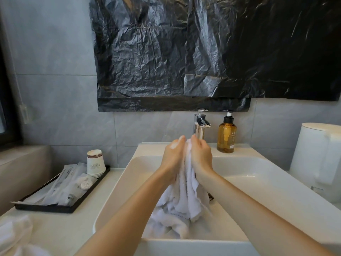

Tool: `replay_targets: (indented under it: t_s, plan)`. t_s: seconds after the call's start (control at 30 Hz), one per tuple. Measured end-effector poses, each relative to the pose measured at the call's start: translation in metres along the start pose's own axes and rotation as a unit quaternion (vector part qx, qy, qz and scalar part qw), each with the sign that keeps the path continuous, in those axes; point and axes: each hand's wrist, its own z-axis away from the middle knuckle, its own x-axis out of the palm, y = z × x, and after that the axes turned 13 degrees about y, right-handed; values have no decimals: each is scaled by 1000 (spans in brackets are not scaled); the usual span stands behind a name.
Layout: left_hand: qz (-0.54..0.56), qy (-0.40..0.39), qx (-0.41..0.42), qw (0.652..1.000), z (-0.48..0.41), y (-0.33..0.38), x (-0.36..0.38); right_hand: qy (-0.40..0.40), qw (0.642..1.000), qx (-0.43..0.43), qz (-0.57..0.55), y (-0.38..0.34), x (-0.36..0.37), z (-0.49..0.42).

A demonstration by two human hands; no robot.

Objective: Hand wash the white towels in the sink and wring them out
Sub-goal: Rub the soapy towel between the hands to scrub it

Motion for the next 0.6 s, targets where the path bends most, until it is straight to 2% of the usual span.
replay_targets:
  t_s: [0.07, 0.13, 0.3, 0.43, 0.5, 0.6]
  plan:
    - [4, 28, -16, 999, -5, 2, -3, -34, 997, -66, 9, 4, 0, 17]
    - [-3, 55, -28, 998, -7, 2, -8, -68, 994, -89, 17, 6, 2, 26]
    - [-9, 7, -38, 999, 1, -1, -1, -3, 999, -22, 39, 1, 4, -1]
    - [-1, 64, -25, 998, -6, -3, -7, -79, 991, -96, 42, 7, 0, 22]
    - [5, 60, -35, 998, -5, -1, -8, -80, 992, -79, 62, 2, 4, 8]
    - [-15, 46, -36, 998, 0, 0, -2, -39, 996, -33, 71, -5, 4, -2]
